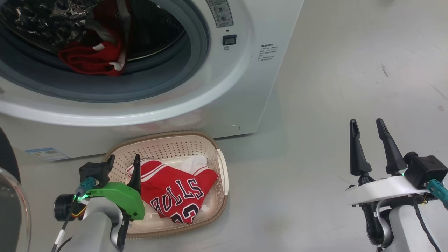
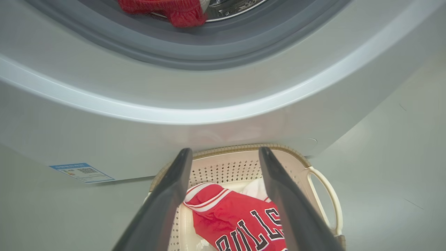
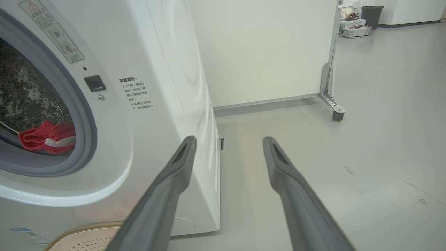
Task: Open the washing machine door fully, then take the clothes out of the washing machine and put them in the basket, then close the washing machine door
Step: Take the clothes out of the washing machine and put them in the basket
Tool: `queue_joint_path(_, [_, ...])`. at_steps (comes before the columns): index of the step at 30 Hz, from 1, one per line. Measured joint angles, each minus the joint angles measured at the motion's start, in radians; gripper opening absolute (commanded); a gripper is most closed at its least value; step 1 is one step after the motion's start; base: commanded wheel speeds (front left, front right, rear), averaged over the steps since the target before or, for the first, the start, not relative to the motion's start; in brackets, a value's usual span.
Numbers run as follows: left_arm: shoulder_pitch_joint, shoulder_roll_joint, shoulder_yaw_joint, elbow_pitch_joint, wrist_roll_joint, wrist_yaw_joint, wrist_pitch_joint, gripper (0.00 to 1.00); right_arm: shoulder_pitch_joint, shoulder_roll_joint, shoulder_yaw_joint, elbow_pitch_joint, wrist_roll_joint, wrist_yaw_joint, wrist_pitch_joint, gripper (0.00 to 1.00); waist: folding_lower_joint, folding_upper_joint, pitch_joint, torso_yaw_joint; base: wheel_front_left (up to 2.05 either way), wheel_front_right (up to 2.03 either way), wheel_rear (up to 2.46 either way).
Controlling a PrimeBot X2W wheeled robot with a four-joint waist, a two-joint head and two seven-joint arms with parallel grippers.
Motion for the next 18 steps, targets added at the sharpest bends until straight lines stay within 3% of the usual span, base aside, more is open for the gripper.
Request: queue_joint_path(18, [0.107, 0.003, 0.031, -0.268, 0.04, 0.009, 0.0, 1.0, 0.096, -0.02, -0.008, 0.023, -0.021, 0.0, 0.0, 1.0, 0.0, 0.0, -0.153, 0.053, 0.0, 0.0, 0.0])
